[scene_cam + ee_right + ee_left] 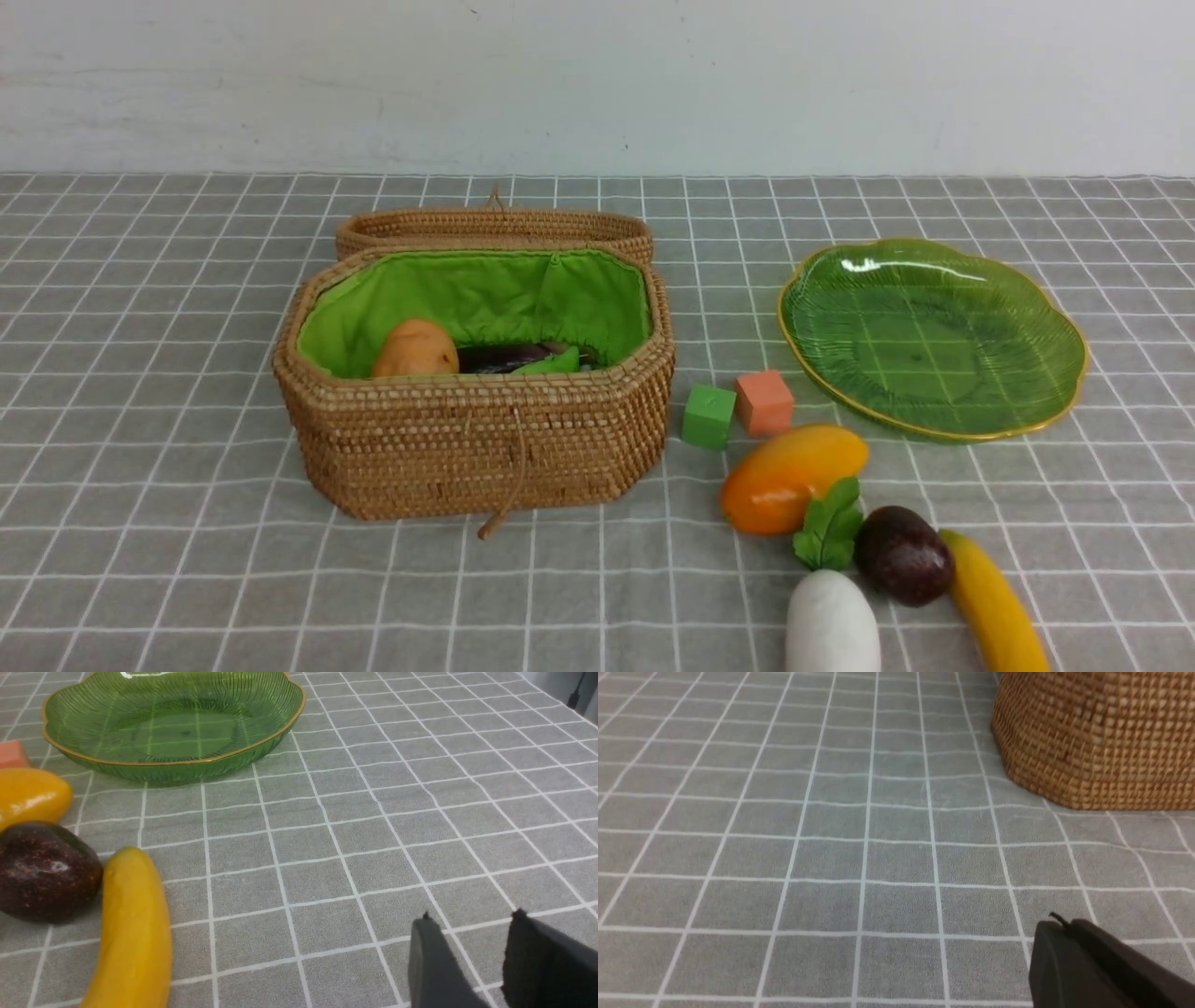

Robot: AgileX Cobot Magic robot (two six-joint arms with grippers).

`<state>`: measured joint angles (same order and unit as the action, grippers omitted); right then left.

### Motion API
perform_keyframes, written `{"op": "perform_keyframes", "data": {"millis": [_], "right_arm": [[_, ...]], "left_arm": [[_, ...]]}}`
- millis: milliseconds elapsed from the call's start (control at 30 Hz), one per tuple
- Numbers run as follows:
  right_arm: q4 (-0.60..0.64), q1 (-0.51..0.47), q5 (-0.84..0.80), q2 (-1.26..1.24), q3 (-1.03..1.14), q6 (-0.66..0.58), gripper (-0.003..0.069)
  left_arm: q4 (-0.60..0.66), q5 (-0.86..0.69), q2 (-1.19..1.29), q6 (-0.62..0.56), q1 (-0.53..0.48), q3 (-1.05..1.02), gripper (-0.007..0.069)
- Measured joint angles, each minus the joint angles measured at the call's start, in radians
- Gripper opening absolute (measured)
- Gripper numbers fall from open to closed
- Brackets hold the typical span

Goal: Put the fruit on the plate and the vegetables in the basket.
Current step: Take a daikon with your right arm and place it on the basket on the left.

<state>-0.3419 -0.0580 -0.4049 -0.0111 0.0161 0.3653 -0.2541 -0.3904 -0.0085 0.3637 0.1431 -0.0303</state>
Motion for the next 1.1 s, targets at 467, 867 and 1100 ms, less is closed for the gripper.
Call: {"op": "perform_keyframes", "data": {"millis": [467, 867, 1100], "right_arm": [[0.000, 0.000, 0.000, 0.000, 0.000, 0.000, 0.0242], [0.000, 0.000, 0.000, 0.000, 0.000, 0.000, 0.0242], [-0.014, 0.000, 0.020, 0.000, 0.004, 0.000, 0.0242]], "left_arm": [[0.000, -0.002, 0.000, 0.000, 0.000, 0.000, 0.0004], [0.001, -0.002, 0.000, 0.000, 0.000, 0.000, 0.0015], [0.001, -0.002, 0.000, 0.000, 0.000, 0.000, 0.0015]]}}
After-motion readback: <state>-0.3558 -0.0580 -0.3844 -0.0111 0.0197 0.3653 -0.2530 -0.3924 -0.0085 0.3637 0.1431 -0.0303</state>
